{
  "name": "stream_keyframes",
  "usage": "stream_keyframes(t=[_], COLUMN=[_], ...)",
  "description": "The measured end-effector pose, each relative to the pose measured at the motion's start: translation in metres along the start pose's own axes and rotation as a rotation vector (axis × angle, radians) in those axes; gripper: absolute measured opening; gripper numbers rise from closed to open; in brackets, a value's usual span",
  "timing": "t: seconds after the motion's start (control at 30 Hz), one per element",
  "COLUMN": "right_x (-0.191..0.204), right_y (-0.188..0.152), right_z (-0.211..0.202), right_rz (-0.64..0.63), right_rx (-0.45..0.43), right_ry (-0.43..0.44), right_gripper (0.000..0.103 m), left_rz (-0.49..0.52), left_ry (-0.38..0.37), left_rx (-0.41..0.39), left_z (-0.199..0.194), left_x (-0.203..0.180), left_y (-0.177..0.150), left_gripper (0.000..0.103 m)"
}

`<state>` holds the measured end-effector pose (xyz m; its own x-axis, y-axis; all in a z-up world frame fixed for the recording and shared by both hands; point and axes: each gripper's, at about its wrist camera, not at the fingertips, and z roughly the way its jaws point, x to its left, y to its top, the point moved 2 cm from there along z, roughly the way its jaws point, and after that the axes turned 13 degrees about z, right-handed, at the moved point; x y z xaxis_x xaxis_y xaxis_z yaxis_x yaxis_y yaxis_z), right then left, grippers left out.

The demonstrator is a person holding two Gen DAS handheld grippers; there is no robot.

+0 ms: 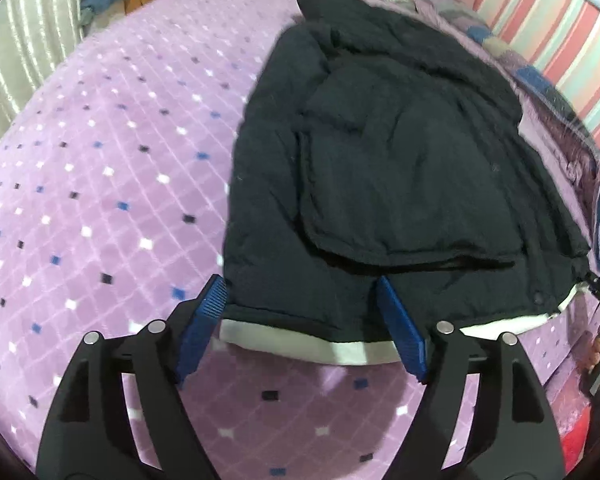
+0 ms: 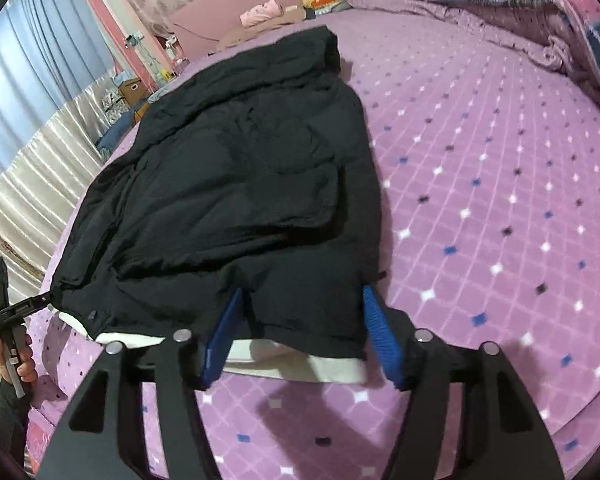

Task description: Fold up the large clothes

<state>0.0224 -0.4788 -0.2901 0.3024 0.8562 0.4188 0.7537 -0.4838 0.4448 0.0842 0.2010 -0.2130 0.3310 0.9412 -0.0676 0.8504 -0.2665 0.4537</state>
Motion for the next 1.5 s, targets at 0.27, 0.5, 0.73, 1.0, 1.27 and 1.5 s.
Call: stream_keyframes(t=[0.27, 0.5, 0.73, 1.0, 1.27, 1.5], right_x=[0.002, 0.005, 0.023, 0.069, 0.097, 0.135], right_y=[-0.007, -0.005, 0.017, 0.098, 0.197, 0.312], right_z=[0.017, 0.02, -0.005, -0.002, 0.022, 0.053], right_rz=[-0.015, -0.03, -0.042, -0.068, -0.01, 0.022], right_rx=[0.069, 0.069, -0.024, -0.108, -0.197, -0.309], right_ry=[-0.023, 0.019, 0.035, 0.072, 0.106, 0.127], right_gripper=[0.065, 0.028, 0.018, 0.016, 0.015, 0.014], left_rz=[0.086, 0.026, 0.013, -0.036, -0.06, -0.098], left_ry=[0.002, -0.111, -0.111, -0.139, -0.072, 0.011], left_rx=[0.051, 0.025, -0.01, -0.12, -0.197, -0.293], left_z=[0.017, 0.015, -0.001, -0.018, -0.018, -0.004], left_x=[-0.014, -0.007, -0.017, -0.019, -0.004, 0.014], left_y=[-0.004, -0.001, 0.019, 0.11, 0.198, 0.32], left_gripper=[0.065, 0.023, 0.019, 0.018, 0.017, 0.017])
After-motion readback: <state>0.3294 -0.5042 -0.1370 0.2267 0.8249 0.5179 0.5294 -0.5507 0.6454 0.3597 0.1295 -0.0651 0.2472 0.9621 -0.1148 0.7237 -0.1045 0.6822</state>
